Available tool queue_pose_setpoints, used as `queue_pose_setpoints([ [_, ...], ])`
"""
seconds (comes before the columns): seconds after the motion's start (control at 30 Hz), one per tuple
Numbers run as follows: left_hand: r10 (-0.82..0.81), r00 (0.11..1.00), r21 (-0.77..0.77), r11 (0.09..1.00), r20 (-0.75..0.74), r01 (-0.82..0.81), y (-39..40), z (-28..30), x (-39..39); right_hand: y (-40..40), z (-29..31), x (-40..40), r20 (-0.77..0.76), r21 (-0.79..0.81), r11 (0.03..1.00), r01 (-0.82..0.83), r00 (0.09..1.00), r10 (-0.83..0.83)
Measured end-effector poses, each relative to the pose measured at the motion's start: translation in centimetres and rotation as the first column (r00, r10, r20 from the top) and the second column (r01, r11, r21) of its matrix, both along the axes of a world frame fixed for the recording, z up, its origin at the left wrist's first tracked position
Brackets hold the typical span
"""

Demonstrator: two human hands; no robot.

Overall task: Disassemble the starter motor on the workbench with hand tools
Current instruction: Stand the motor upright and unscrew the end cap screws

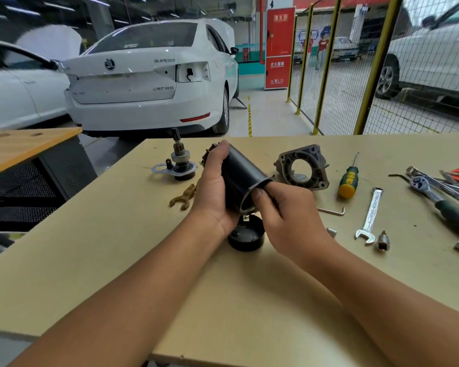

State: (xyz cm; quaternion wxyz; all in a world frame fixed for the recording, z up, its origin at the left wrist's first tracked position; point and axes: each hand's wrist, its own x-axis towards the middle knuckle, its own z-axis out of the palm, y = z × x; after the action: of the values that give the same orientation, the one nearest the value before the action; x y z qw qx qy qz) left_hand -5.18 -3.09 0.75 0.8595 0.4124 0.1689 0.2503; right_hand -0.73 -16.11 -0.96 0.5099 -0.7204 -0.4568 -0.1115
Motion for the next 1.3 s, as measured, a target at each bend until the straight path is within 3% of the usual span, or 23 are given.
queue_pose_setpoints([
  [0.47, 0.144, 0.989, 0.021, 0.989, -0.021, -0.143, 0.4, 0.5, 0.5, 0.1, 0.0, -0.2, -0.109, 0.009, 1.000, -0.024, 0.994, 0.024],
  [0.63, 0.234, 0.970, 0.145, 0.959, 0.071, -0.242, 1.1, 0.9, -0.2, 0.5, 0.1, -0.1, -0.154, -0.021, 0.997, -0.070, 0.986, 0.066],
  [0.73, 0.365, 0.912, 0.360, 0.838, 0.190, -0.410, 3.2, 1.5, -1.5, -0.5, 0.3, 0.7, -0.200, -0.086, 0.988, -0.125, 0.974, 0.106],
  [0.83, 0.569, 0.801, 0.547, 0.617, 0.187, -0.566, 6.8, 1.9, -3.4, -2.0, 0.6, 2.2, -0.177, -0.103, 0.993, -0.064, 0.983, 0.045],
  [1.0, 0.794, 0.597, 0.828, 0.253, 0.118, -0.501, 11.9, 0.5, -5.3, -2.1, 0.1, 4.0, -0.106, -0.252, 0.963, 0.092, 0.987, -0.122],
  [1.13, 0.820, 0.559, 0.896, 0.147, 0.126, -0.418, 13.5, -0.7, -5.5, -2.2, -0.1, 4.8, 0.002, -0.373, 0.915, 0.155, 0.986, -0.166],
  [1.3, 0.837, 0.534, 0.918, 0.116, 0.115, -0.379, 13.8, -1.2, -5.4, -3.1, -0.1, 5.9, 0.096, -0.354, 0.874, 0.333, 0.943, -0.320],
])
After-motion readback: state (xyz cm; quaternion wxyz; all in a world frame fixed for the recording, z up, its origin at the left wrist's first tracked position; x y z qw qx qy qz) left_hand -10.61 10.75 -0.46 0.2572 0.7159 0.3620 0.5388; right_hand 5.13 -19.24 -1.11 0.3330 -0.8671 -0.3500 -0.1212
